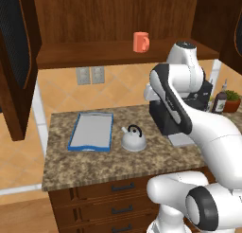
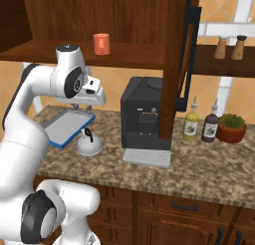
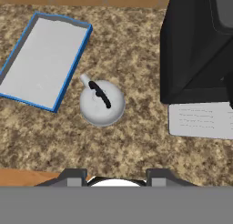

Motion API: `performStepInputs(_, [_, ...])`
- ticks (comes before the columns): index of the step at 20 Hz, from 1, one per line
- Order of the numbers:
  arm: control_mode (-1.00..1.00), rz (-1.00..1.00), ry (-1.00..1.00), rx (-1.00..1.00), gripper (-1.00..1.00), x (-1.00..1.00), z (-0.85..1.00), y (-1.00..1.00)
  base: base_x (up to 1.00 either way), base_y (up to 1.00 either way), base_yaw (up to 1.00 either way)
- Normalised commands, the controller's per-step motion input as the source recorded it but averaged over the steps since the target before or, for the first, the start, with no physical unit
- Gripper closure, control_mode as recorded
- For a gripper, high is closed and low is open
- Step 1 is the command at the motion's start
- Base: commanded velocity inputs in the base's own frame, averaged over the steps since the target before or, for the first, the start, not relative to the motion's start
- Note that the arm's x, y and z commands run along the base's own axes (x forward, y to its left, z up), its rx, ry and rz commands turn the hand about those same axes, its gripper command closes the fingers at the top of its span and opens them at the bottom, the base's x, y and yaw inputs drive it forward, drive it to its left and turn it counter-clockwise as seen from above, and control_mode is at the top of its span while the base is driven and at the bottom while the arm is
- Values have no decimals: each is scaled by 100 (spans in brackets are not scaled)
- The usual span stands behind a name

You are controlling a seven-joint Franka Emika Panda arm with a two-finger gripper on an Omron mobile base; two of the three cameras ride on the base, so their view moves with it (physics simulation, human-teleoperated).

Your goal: Pick the kettle from the counter and place it on the tray. Then pick the mug from the cabinet and place it on the tray. Then close the cabinet doors.

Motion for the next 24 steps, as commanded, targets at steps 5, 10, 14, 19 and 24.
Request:
performStepInputs(5, [-100, 0, 2, 0, -100, -33, -15, 9, 0, 0, 0])
performStepInputs(10, [-100, 0, 12, 0, -100, -24, -49, 52, 0, 0, 0])
performStepInputs(14, [-100, 0, 5, 0, -100, -4, -33, 37, 0, 0, 0])
performStepInputs(19, [-100, 0, 14, 0, -100, 32, -22, 0, 0, 0, 0])
performStepInputs(24, [-100, 0, 15, -1, -100, 37, -33, 1, 0, 0, 0])
